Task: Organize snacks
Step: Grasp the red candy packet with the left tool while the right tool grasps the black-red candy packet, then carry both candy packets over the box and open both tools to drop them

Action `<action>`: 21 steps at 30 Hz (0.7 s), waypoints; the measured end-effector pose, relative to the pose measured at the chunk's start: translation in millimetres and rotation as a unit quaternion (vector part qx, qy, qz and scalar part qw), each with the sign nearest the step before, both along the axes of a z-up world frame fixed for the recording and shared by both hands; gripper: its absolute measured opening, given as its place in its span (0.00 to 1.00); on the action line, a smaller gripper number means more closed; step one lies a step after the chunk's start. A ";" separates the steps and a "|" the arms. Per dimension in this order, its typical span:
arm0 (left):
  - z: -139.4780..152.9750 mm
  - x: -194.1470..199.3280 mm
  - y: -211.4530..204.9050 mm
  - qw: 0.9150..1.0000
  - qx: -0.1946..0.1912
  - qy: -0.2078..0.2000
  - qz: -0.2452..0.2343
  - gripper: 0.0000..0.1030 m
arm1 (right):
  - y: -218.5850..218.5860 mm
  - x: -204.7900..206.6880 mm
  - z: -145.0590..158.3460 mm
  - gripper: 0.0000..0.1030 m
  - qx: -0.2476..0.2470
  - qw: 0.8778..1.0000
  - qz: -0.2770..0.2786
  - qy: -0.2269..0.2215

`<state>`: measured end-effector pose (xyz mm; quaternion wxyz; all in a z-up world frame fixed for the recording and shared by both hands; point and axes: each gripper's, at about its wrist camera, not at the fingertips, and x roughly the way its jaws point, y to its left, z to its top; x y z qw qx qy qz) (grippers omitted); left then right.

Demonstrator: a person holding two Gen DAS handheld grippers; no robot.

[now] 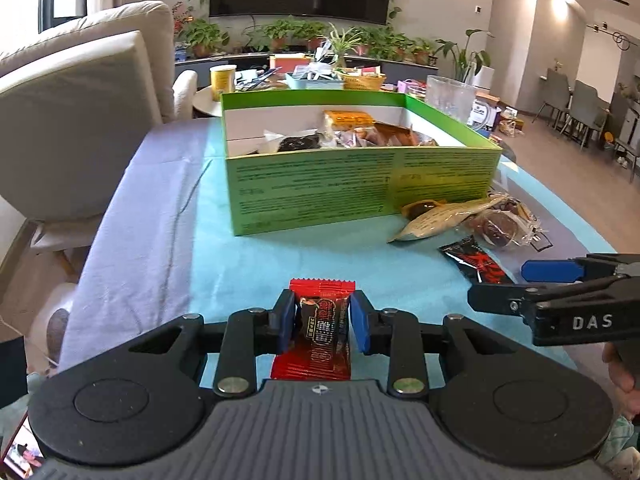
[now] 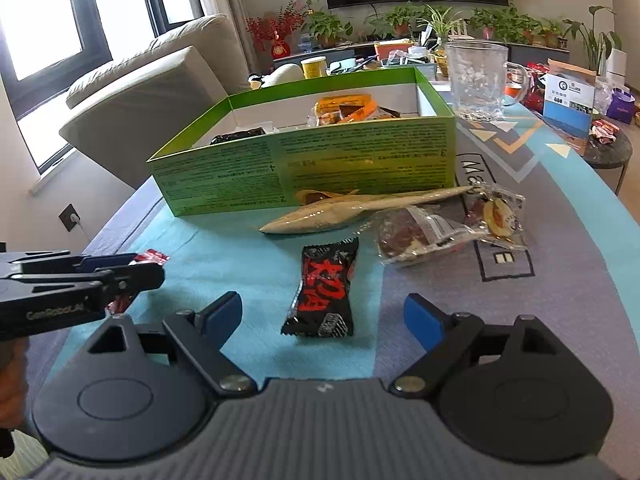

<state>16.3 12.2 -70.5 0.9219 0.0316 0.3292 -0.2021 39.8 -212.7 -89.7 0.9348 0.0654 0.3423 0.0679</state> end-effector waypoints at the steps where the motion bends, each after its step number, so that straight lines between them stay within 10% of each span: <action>1: 0.3 -0.2 1.4 1.000 -0.001 0.003 0.003 0.27 | 2.0 1.5 -0.5 0.62 -0.005 1.000 0.000 0.000; 8: 0.8 -2.7 1.8 1.000 -0.004 0.014 0.006 0.27 | 14.1 4.4 -2.4 0.61 -0.069 0.998 -0.001 -0.011; 10: 2.4 -3.9 0.4 1.000 -0.004 0.013 0.003 0.27 | 12.7 5.5 -1.2 0.44 -0.081 0.997 -0.009 -0.011; 21: 11.9 -3.7 4.0 1.000 -0.018 0.015 0.009 0.27 | -0.5 -6.9 21.0 0.41 -0.014 1.000 -0.007 -0.027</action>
